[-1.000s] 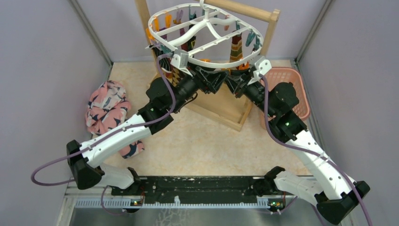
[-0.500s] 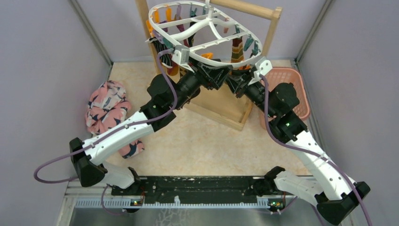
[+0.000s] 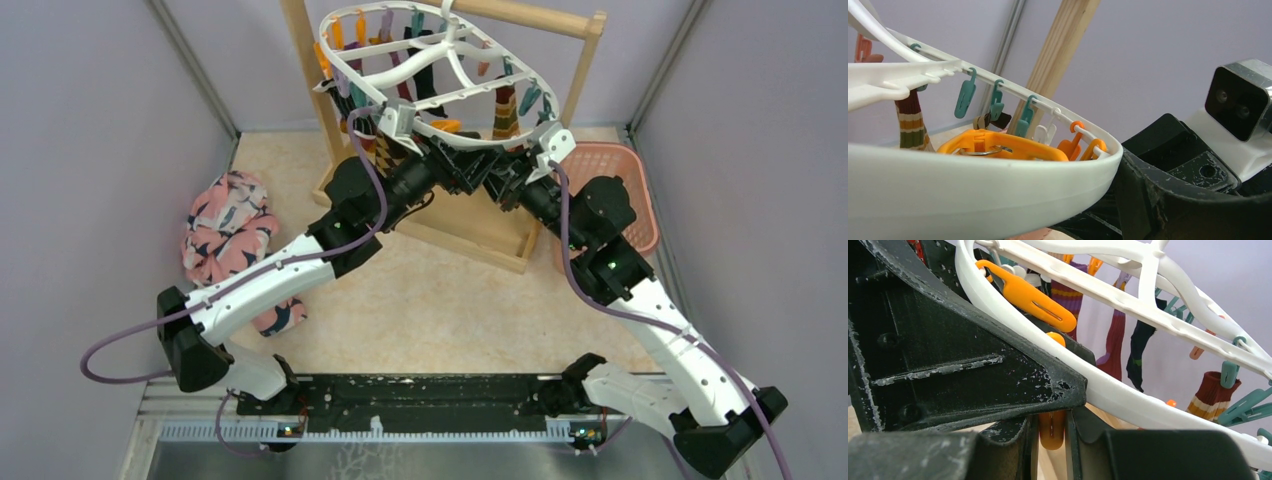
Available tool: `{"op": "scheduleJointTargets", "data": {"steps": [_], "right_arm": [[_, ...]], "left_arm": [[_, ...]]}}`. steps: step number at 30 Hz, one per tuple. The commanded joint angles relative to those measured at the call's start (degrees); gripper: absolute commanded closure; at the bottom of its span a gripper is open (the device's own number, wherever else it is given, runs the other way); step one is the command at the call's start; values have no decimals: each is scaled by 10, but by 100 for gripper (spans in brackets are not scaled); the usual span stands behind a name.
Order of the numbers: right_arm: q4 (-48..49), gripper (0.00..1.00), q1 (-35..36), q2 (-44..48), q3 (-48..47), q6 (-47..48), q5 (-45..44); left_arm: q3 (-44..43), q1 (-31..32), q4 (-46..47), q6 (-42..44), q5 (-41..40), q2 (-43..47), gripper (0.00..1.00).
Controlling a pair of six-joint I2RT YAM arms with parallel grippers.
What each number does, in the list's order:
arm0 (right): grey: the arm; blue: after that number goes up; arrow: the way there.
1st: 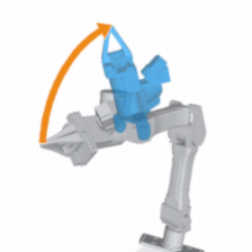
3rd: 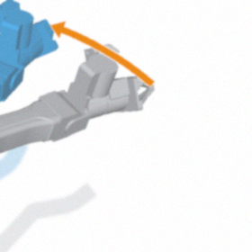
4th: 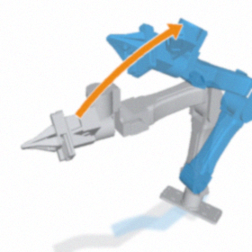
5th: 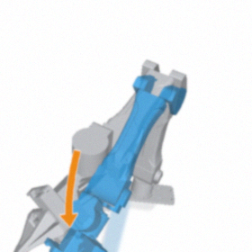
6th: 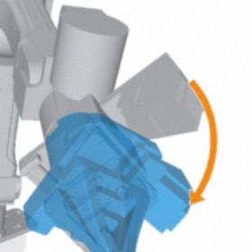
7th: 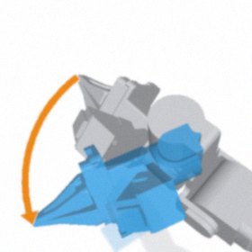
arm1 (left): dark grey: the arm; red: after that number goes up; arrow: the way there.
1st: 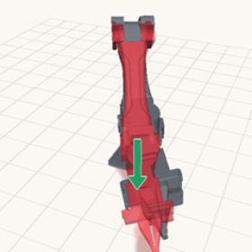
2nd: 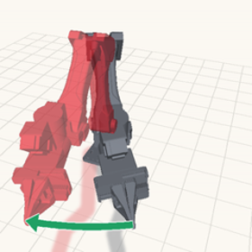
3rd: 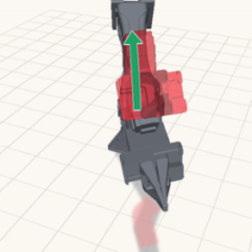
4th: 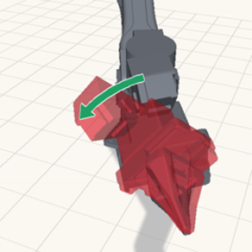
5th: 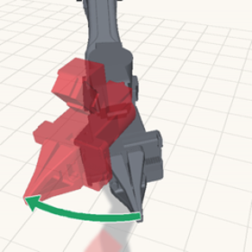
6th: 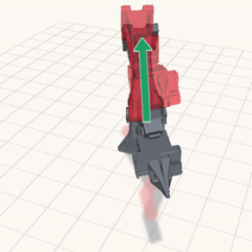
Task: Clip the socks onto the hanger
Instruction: Open the clamp at the hanger.
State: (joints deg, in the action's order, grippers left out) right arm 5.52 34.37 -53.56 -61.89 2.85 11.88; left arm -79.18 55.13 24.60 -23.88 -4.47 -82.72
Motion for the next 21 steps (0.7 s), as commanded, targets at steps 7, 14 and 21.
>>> {"op": "scheduleJointTargets", "data": {"steps": [7,14,21], "right_arm": [[10,100,6,13,-6,6,25],[11,100,5,15,-4,6,18],[12,100,6,13,-7,3,20]], "left_arm": [[19,1,-8,-5,17,7,38],[56,1,-2,-6,-6,40,56],[72,1,-2,-3,-17,56,100]]}}
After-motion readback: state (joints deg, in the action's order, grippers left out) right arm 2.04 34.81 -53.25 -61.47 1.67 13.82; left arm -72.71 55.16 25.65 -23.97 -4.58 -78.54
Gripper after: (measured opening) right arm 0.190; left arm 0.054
